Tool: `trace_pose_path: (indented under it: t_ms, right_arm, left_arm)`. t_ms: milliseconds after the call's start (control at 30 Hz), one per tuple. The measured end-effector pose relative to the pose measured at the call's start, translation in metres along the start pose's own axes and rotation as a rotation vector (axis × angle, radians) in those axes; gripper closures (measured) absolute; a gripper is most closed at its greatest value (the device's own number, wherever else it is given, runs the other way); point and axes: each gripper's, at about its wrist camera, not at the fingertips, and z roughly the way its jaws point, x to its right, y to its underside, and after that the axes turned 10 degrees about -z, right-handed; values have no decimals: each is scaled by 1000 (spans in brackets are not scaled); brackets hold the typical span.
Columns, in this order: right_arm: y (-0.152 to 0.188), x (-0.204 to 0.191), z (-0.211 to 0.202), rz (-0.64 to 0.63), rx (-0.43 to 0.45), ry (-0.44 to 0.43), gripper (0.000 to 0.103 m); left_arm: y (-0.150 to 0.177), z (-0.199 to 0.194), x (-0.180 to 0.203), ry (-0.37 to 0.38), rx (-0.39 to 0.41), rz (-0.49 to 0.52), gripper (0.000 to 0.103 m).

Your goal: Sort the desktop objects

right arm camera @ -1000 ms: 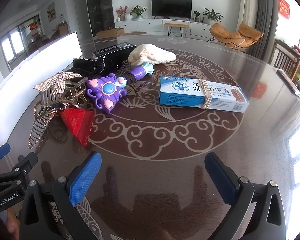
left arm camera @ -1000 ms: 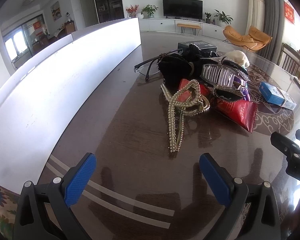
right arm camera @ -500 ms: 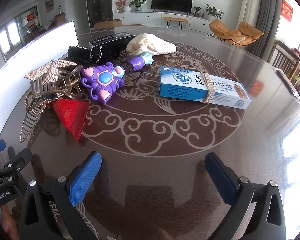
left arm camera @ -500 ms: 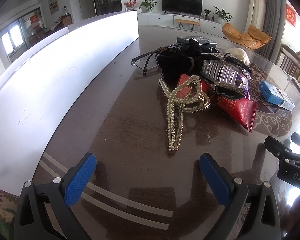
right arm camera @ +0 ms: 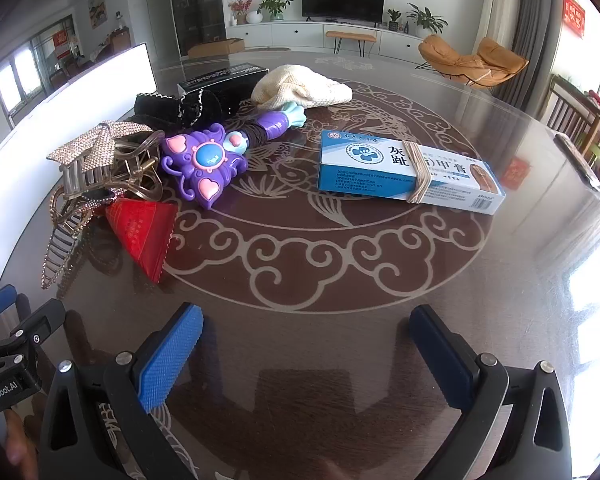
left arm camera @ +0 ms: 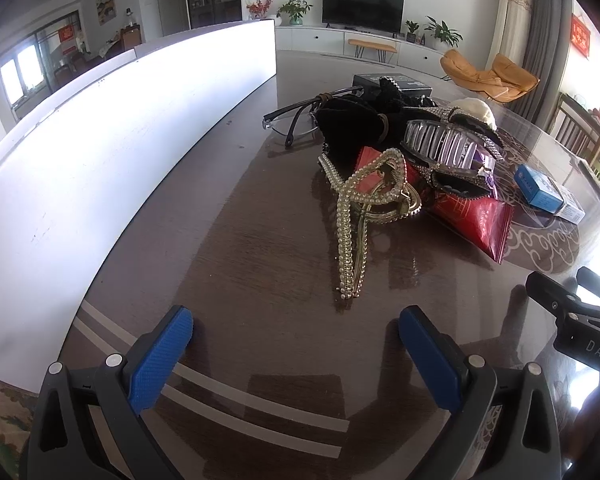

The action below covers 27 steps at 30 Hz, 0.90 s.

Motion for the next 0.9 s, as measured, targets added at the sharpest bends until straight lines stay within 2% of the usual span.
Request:
trace_pose_path:
  t_ms: [900]
  right_arm:
    - [0, 0, 0, 0, 1, -1, 0]
  left_arm:
    - [3, -1, 0, 12, 26, 15, 0]
